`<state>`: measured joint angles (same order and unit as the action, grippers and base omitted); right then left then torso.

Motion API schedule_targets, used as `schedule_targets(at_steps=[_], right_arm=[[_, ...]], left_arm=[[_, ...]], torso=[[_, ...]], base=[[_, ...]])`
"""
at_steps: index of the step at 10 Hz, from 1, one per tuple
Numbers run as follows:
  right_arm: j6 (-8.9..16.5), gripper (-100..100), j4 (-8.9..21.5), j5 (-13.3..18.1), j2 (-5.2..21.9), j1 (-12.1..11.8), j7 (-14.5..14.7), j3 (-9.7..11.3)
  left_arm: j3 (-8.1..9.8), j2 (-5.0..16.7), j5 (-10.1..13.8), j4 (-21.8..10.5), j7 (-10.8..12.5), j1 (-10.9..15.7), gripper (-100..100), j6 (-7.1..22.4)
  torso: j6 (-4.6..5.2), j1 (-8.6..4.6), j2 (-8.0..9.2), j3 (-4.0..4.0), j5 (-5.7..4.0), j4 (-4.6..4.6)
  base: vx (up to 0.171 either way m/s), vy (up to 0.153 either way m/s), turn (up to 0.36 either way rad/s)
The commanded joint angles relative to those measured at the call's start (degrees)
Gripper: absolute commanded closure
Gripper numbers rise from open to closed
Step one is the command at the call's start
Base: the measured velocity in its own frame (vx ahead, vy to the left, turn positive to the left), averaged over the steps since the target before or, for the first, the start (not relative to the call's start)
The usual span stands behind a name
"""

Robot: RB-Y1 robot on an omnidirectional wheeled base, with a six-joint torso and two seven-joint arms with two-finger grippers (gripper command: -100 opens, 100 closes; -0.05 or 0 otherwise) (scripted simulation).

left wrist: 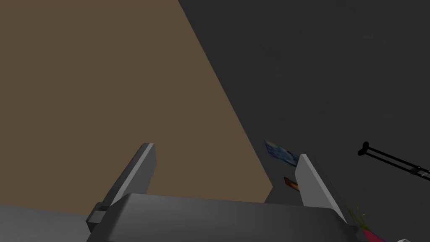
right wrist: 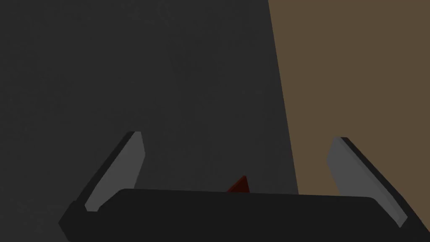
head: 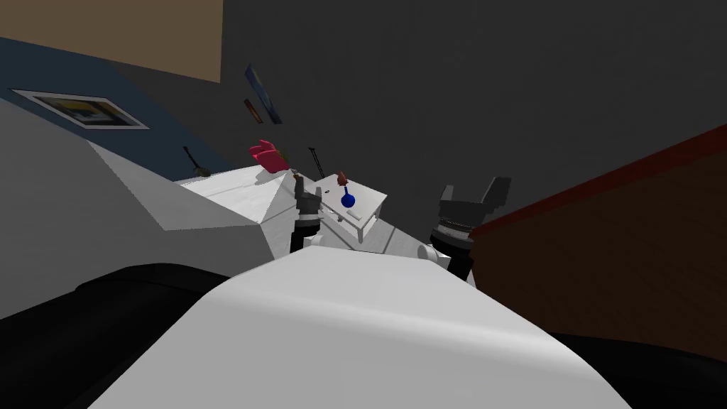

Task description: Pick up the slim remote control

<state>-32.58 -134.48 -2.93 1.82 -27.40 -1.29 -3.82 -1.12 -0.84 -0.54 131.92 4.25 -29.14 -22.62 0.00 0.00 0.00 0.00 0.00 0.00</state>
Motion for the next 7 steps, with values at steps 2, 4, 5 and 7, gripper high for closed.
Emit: schedule_targets(at_steps=[2,4,5,7], right_arm=[[0.0,0,0.0,0.0,0.0,0.0,0.0,0.0],[0.0,0,0.0,0.0,0.0,0.0,0.0,0.0],[0.0,0,0.0,0.0,0.0,0.0,0.0,0.0],[0.0,0,0.0,0.0,0.0,0.0,0.0,0.0]], left_arm=[[0.49,3.7,1.3,-1.1,-0.2,0.4,-100,1.8],[1.12,7.2,3.2,-2.9,-0.6,1.1,-100,4.5],[1.48,9.0,4.5,-4.0,-0.9,1.5,-100,6.1],[1.86,10.8,5.8,-5.3,-1.2,2.0,-100,8.0]], torso=[[0.01,-0.02,0.03,0.02,0.00,0.00],[0.02,-0.12,0.09,0.05,-0.03,0.02],[0.02,-0.20,0.11,0.06,-0.04,0.02],[0.02,-0.22,0.14,0.08,-0.05,0.03]], base=[[-0.018,-0.018,-0.093],[-0.030,-0.053,-0.146],[-0.034,-0.063,-0.151],[-0.028,-0.054,-0.121]])
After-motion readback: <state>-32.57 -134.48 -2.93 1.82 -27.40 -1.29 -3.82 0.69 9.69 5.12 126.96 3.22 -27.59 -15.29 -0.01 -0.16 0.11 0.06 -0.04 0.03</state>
